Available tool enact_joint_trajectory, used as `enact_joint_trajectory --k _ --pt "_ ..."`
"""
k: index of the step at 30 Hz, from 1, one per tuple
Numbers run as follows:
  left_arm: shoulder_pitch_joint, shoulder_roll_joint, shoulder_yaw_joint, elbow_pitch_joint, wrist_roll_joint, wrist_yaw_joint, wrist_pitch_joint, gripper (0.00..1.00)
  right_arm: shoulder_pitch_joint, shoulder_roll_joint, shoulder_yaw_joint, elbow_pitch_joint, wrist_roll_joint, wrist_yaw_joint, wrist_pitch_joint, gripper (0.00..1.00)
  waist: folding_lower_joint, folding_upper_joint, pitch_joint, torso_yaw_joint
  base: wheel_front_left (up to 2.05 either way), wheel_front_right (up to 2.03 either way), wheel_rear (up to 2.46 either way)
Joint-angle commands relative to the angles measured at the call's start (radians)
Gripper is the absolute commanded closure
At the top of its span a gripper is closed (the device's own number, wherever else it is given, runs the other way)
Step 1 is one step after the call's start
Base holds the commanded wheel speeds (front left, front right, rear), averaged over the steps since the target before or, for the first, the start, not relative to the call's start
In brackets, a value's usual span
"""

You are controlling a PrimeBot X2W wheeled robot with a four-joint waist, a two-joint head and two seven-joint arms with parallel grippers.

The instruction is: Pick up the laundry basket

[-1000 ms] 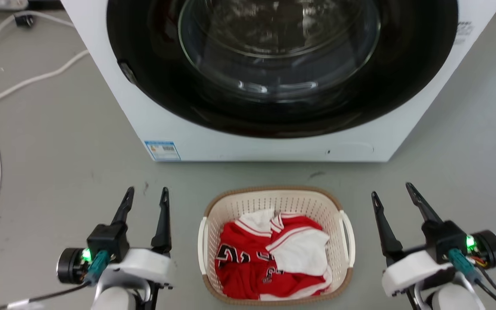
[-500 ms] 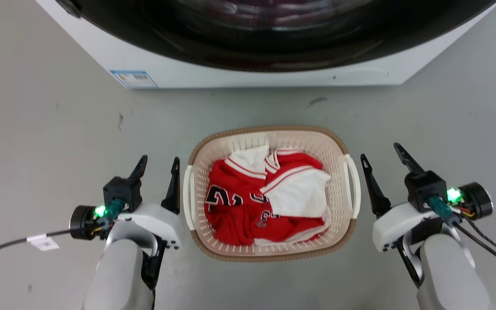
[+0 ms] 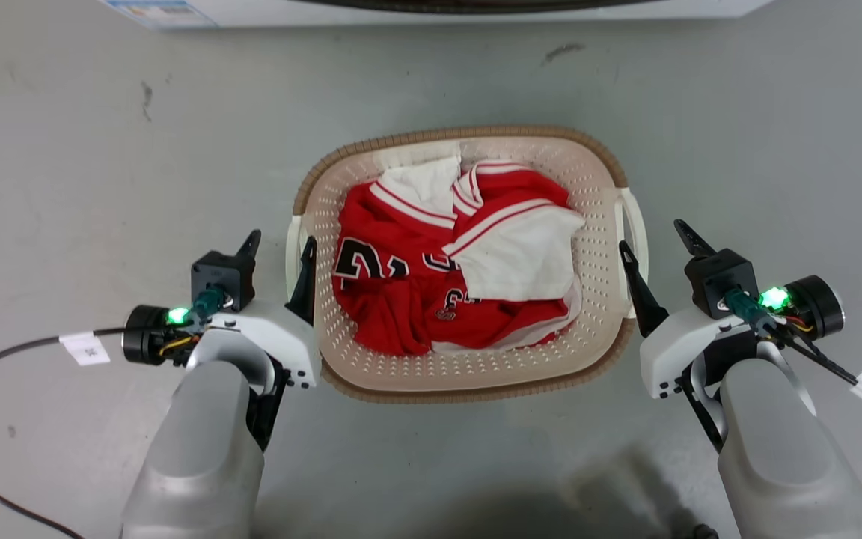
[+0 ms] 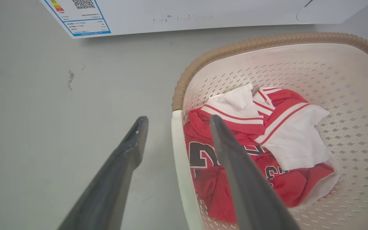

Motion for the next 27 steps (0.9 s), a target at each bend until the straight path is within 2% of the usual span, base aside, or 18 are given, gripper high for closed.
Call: enact_joint_trajectory --k 1,11,19,26,27 --pt "-0.032 0.000 -0.005 0.023 -0.006 -0.001 -0.003 0.00 -0.034 -0.001 -0.003 0.023 -0.002 -0.001 -0.002 0.00 -0.0002 0.0000 0.051 0.001 0.00 0.00 0.00" --pt "-0.121 -0.007 -0.060 0.178 -0.017 -0.003 -0.003 0.00 -0.083 -0.001 0.000 0.120 -0.019 -0.001 -0.002 0.00 -0.0002 0.0000 0.125 0.013 0.00 0.00 0.00" --pt "-0.164 -0.010 -0.123 0.230 -0.033 -0.004 -0.003 0.00 -0.129 -0.001 -0.011 0.212 -0.033 -0.001 -0.002 0.00 -0.0002 0.0000 0.166 0.023 0.00 0.00 0.00" --pt "-0.193 -0.011 -0.173 0.266 -0.056 -0.004 -0.003 0.00 -0.159 -0.001 -0.023 0.240 -0.033 -0.001 -0.002 0.00 -0.0002 0.0000 0.191 0.032 0.00 0.00 0.00" --pt "-0.196 -0.011 -0.178 0.270 -0.062 -0.004 -0.003 0.45 -0.161 -0.001 -0.026 0.239 -0.034 -0.001 -0.002 0.87 -0.0002 0.0000 0.194 0.033 0.00 0.00 0.00"
